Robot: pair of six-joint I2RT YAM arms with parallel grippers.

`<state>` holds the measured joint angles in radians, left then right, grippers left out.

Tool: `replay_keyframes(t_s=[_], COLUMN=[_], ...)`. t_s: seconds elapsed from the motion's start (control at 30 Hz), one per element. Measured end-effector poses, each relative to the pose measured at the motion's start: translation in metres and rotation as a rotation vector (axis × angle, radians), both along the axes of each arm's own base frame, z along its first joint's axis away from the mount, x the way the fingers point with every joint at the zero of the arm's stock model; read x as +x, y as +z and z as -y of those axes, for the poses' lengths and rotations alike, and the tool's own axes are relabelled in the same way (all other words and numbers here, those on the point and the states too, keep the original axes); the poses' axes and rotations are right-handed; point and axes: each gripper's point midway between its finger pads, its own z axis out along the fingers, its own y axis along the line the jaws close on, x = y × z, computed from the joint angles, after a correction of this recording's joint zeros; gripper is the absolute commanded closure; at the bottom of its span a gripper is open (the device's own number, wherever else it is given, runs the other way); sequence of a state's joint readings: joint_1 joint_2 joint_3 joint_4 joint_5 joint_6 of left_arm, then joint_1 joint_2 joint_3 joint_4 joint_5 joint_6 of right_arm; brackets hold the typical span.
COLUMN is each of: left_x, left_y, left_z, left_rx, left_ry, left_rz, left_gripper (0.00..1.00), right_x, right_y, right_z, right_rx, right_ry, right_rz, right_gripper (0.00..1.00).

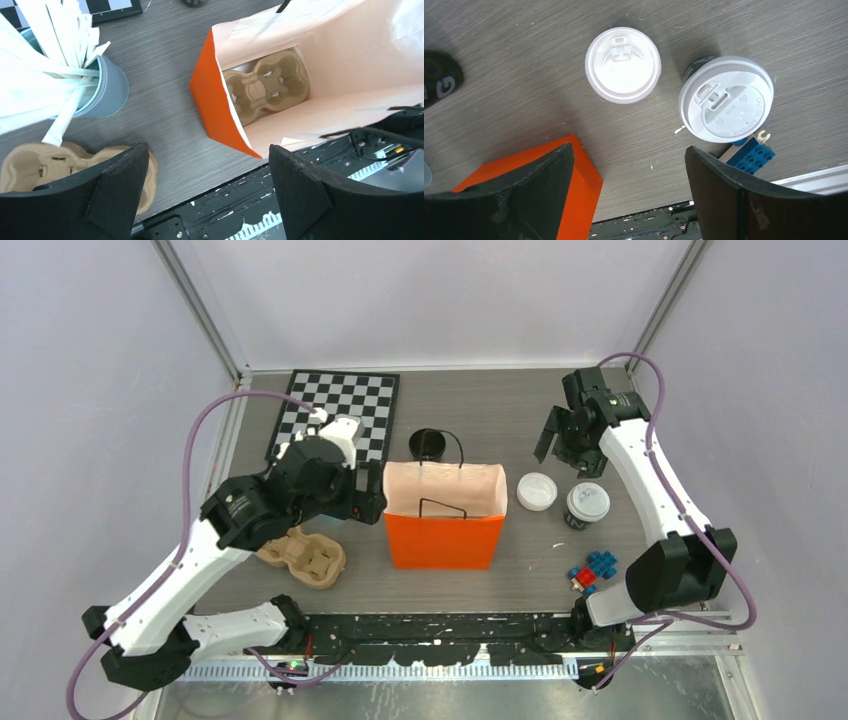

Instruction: Pack the takeout coffee

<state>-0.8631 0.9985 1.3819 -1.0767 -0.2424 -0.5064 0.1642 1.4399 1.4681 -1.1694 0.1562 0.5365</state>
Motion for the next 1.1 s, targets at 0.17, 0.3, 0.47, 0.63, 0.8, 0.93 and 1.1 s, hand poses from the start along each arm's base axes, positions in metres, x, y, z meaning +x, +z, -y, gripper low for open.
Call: replay_keyframes(t_s=[0.17,0.3,0.47,0.63,0.8,0.93,1.1], left_x=[0.013,0.014,0.013,0.013,0.014,0.014,0.014], left_y=[-0.006,-0.009,-0.007,-0.007,-0.007,-0.008,-0.008], left_z=[0.015,0.017,0.018,0.017,0.017,0.016,0.016], left_rx=[0.065,0.077,0.085,0.093,0.099,0.112,0.118], left_ry=[-0.032,-0.047,-0.07,-0.078,-0.084,-0.094,-0.099], left_rz=[-0.023,-0.03,-0.021,-0.015,-0.011,-0.005,-0.002], left_gripper=[0.14,0.1,0.07,0.05,0.04,0.04,0.0], right_x=[0.008,-0.002,-0.012,-0.02,-0.022,-0.023,-0.029], right_y=[-0.015,-0.023,-0.035,-0.048,-0.053,-0.057,-0.06], right_z=[0.006,0.026,0.061,0.073,0.079,0.085,0.086], right_rx=[-0.032,-0.013,0.007,0.008,0.004,-0.01,-0.02], right_ry=[-0.035,-0.099,-0.221,-0.264,-0.28,-0.291,-0.297], right_rz=[-0.029,-0.015,-0.04,-0.072,-0.071,-0.07,-0.068], right_gripper=[0.05,0.05,0.05,0.03,0.02,0.02,0.03])
